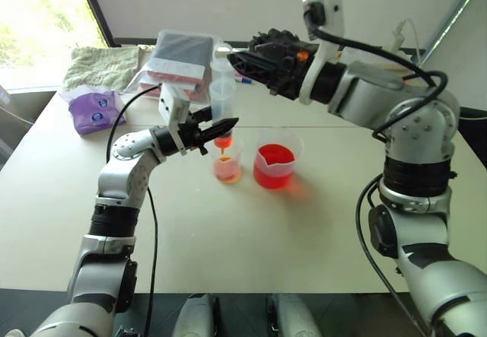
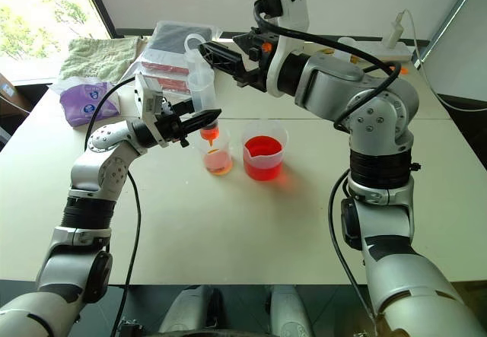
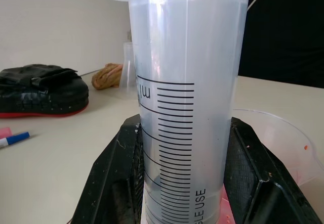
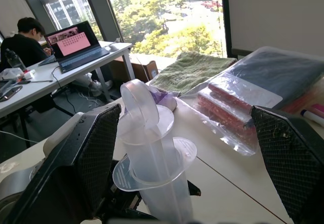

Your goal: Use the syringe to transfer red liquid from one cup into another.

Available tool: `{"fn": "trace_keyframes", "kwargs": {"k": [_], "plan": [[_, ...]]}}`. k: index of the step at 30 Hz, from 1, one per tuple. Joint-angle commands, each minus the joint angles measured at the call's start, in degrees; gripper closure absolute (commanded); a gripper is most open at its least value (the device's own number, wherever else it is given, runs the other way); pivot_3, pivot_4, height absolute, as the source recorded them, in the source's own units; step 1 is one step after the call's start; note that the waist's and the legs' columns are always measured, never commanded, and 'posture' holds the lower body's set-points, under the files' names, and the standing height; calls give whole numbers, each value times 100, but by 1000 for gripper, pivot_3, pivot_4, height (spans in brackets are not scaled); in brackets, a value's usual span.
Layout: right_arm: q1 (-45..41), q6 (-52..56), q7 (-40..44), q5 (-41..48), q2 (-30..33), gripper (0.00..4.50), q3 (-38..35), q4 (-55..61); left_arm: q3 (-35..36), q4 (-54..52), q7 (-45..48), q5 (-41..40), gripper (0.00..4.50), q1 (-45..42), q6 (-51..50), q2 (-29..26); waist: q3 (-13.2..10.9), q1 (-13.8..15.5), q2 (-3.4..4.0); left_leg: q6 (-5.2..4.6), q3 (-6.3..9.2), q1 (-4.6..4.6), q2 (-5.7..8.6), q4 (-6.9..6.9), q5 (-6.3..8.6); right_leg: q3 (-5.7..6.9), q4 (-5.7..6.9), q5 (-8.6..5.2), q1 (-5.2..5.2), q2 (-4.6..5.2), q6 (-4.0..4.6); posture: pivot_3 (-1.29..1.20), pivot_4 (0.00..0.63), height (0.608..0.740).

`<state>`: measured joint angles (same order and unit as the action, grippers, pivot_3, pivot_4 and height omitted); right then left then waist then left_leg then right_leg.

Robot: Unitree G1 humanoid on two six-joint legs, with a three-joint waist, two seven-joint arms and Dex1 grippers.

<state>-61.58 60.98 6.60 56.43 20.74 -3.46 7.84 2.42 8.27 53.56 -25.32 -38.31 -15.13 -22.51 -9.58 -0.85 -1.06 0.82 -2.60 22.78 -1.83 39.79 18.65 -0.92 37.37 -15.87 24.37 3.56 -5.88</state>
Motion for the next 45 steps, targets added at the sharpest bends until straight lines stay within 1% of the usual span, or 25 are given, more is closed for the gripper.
{"fn": "trace_keyframes", "kwargs": {"k": [1, 7, 11, 12, 14, 18, 19, 28, 35, 45], "plan": [[-282, -42, -58, -164, -156, 270, -66, 73, 18, -255, 10, 5, 2971, 1, 101, -47, 0, -2, 0, 0, 0, 0, 0, 0, 0, 0, 1, 0, 0, 0, 0, 0, 150, 740], [-374, -52, -138, -715, -325, 270, 141, -28, 13, -282, 18, 23, 2971, 19, 101, -43, 0, -5, 0, 0, 0, 0, 1, 0, 0, 0, 4, 0, 2, 1, 0, 0, 150, 740], [-392, -42, -55, -903, -401, 270, 178, -12, 13, -284, 12, 47, 2971, 13, 106, -26, 0, -5, 0, 0, -1, 0, 2, 0, 0, 1, 4, 0, 2, 0, 0, 0, 150, 740], [-399, -39, -39, -940, -425, 501, 178, -15, 12, -282, 10, 51, 2971, 8, 106, -19, 0, -5, 0, 0, 0, 0, 1, 0, 0, 1, 4, 0, 2, 0, 0, 0, 150, 740], [-402, -30, -8, -1002, -463, 1144, 171, -16, 10, -291, 4, 48, 2971, 2, 99, -9, 0, -10, 0, 0, -1, 0, 1, 0, 0, 1, 5, 0, 2, 1, 0, 0, 150, 740], [-374, 13, 41, -1046, -498, 3143, 129, 44, 6, -303, -7, 31, 2971, -4, 81, -2, 0, -13, 0, 0, 0, 0, 1, 0, 0, 1, 6, 0, 2, 1, 0, 0, 150, 740], [-370, 45, 44, -1015, -507, 3562, 93, 74, 4, -302, -9, 26, 2971, -3, 78, -2, 0, -13, 0, 0, 0, 0, 1, 0, 0, 1, 6, 0, 2, 1, 0, 0, 150, 740], [-362, 470, 1, -590, -630, 3562, -339, 262, 21, -262, -18, -15, 2971, -35, 48, 12, 0, -13, 0, 0, 0, 0, 1, 0, 0, 1, 6, 0, 2, 1, 0, 0, 150, 740], [-241, 762, -8, -462, -726, 3562, -302, 393, 28, -232, -13, -13, 2971, -80, 54, 25, 0, -13, 0, 0, 0, 0, 1, 0, 0, 1, 6, 0, 2, 1, 0, 0, 150, 740], [-122, 1076, -118, -504, -946, 3562, -225, 492, 33, -215, -3, -10, 2971, -114, 53, 17, 0, -13, 0, 0, 0, 0, 1, -1, 0, 1, 6, 0, 3, 1, 0, 0, 150, 740]]}}
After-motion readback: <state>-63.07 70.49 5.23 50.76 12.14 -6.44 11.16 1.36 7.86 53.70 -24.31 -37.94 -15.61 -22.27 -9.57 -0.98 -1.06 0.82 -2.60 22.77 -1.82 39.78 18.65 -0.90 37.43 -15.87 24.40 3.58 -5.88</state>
